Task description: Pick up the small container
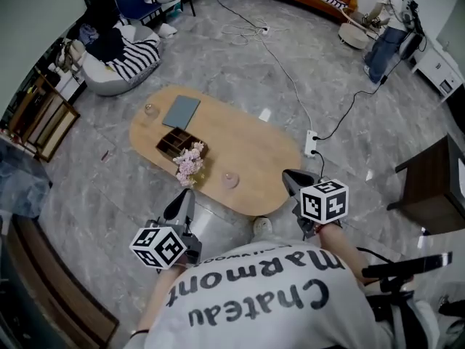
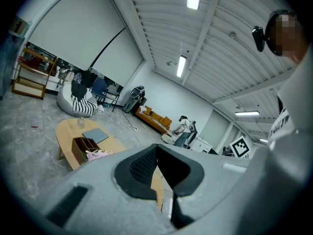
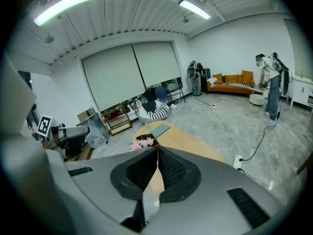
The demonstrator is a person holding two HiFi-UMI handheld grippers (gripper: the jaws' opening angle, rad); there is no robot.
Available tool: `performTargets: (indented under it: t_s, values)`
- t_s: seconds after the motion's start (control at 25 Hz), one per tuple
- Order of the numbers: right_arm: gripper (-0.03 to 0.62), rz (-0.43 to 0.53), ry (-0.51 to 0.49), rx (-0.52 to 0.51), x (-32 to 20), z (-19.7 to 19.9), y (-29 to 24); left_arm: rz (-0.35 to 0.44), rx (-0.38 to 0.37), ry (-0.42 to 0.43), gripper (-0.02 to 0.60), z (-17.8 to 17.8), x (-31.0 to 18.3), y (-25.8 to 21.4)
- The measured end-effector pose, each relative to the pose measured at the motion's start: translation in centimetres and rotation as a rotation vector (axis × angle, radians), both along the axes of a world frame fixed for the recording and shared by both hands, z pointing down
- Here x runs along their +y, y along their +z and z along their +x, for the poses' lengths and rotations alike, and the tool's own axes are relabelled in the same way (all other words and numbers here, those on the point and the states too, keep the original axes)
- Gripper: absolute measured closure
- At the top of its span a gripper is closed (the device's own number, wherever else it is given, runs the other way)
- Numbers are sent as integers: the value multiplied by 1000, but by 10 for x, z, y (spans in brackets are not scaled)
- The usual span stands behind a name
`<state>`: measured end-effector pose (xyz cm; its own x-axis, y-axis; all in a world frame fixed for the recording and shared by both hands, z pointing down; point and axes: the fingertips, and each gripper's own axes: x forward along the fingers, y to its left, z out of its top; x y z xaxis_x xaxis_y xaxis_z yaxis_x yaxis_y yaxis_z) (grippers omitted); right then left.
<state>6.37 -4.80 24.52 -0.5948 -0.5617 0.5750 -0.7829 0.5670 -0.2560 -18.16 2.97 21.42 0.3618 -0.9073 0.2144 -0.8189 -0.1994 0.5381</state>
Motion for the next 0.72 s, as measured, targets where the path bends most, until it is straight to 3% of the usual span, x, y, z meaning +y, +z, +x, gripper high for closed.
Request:
performTargets:
  t_s: [0.72]
  values:
    - [581, -56, -265, 17, -109, -5, 23, -18, 34, -168, 566, 37, -86, 19]
